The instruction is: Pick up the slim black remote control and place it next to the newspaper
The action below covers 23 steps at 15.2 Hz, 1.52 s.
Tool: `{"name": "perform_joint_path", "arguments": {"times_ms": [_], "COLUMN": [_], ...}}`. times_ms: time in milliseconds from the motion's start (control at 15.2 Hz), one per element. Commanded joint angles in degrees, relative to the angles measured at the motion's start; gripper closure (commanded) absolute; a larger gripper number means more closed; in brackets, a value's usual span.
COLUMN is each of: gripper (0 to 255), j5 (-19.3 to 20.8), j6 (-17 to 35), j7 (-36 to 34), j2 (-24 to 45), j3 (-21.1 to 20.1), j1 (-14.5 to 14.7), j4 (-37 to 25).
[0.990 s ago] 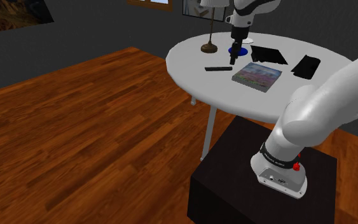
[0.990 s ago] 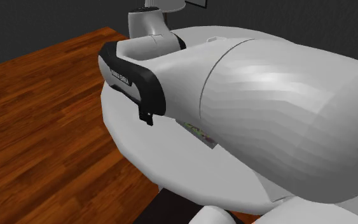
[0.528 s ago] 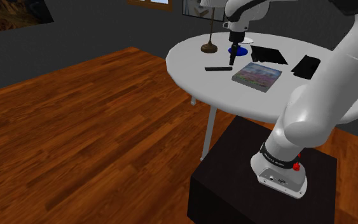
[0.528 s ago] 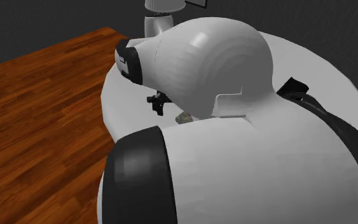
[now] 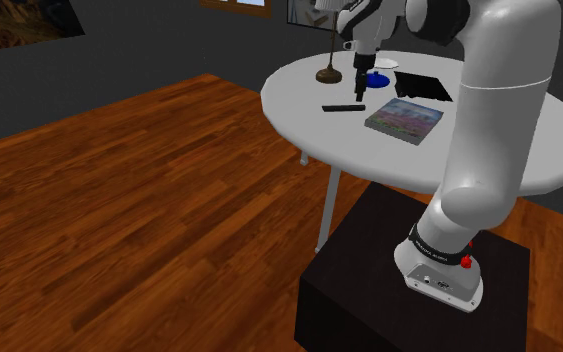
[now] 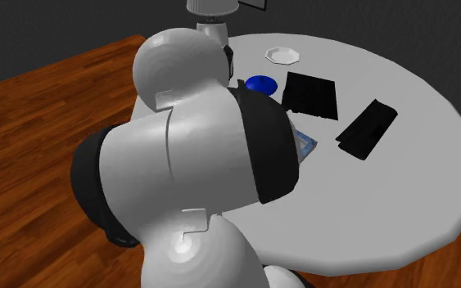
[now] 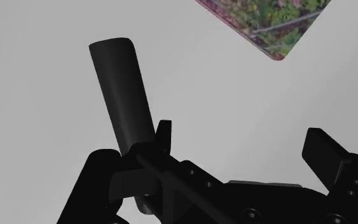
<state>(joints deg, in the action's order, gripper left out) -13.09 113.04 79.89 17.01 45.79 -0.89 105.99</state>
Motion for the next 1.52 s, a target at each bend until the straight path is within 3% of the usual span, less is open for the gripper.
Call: {"name": "perform_joint_path", "arguments": {"times_ms": [0,396,924,1386,1452], "gripper": [0,0,0,0,255], "j5": [-4.0,-10.3,-11.6,-11.6,-11.6], "j6": [-0.9,-5.5,-0.8,-0.8,-0.8], "j7": [4.9,12.9,13.8,13.8,13.8], "j2": [6.0,20.8,22.4,22.4,22.4], "j3": [-1.7,-7.3,-8.3,-8.3,-8.3], "j1": [-3.5,-13.6,-13.5,-13.5,-13.5], "j4": [-5.3,-23.2,-19.8,-19.8,-19.8]}}
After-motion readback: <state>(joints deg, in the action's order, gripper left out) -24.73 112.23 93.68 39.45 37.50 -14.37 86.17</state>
